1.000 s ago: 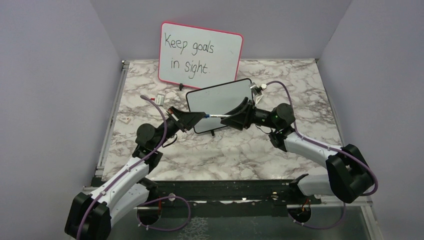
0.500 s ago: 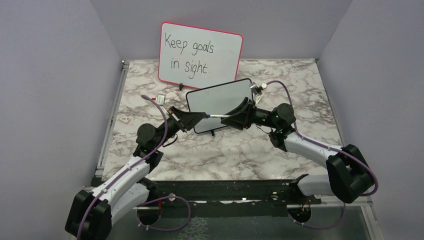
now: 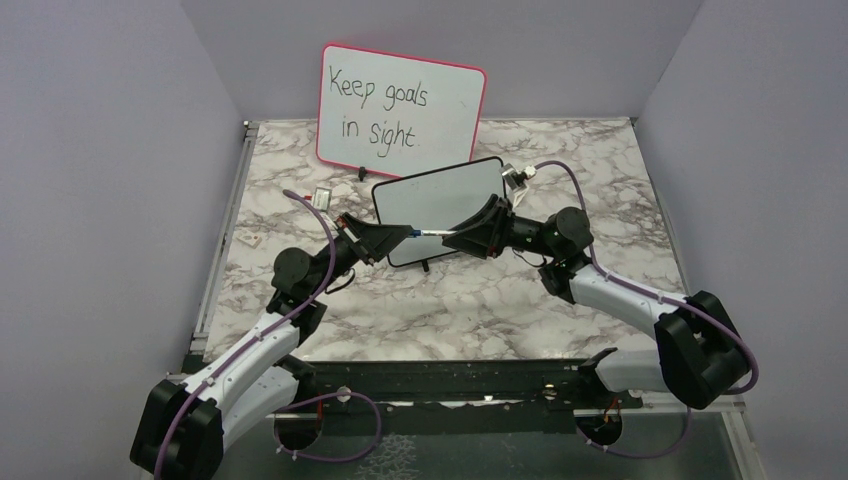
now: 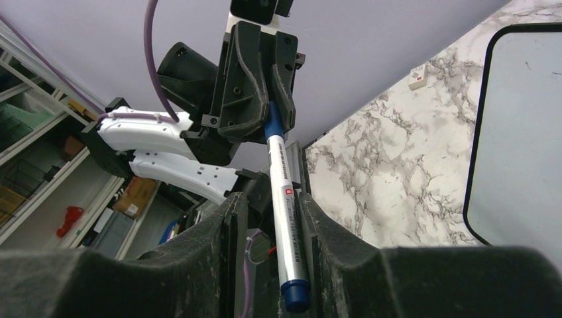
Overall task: Write a sentence on the whiteboard
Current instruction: Open the whiteboard marker at the center of the board.
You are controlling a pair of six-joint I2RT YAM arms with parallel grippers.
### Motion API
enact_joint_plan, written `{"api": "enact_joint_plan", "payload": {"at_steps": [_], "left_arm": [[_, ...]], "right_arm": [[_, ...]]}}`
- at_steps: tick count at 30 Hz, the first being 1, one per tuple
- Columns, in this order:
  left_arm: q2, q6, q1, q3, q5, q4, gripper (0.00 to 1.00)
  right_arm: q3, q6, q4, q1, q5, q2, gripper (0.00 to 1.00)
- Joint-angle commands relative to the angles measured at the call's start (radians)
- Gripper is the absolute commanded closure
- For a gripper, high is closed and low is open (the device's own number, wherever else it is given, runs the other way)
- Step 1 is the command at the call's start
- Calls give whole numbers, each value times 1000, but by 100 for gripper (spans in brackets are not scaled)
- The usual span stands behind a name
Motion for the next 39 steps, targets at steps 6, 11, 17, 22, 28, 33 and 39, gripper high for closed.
{"api": "enact_joint_plan", "payload": {"at_steps": [6, 11, 17, 22, 28, 33, 39], "left_arm": [[-4, -6, 5, -31, 19, 14, 100], [-10, -10, 5, -37, 21, 18, 100], [-6, -9, 5, -33, 28, 23, 100], [-5, -9, 5, -32, 30, 23, 100], [-19, -14, 5, -43, 30, 23, 100], [-21, -11, 5, -40, 32, 23, 100], [-4, -2, 5, -24, 48, 23, 100]], "right_arm": [[17, 11, 38, -3, 49, -44, 65], [12, 11, 32, -3, 65, -47, 67], [16, 2, 14, -3, 62, -47, 72], [10, -2, 2, -3, 63, -53, 74], [20, -26, -43, -5, 75, -74, 64], [25, -38, -69, -12, 62, -78, 63], [40, -59, -110, -12, 40, -76, 66]]}}
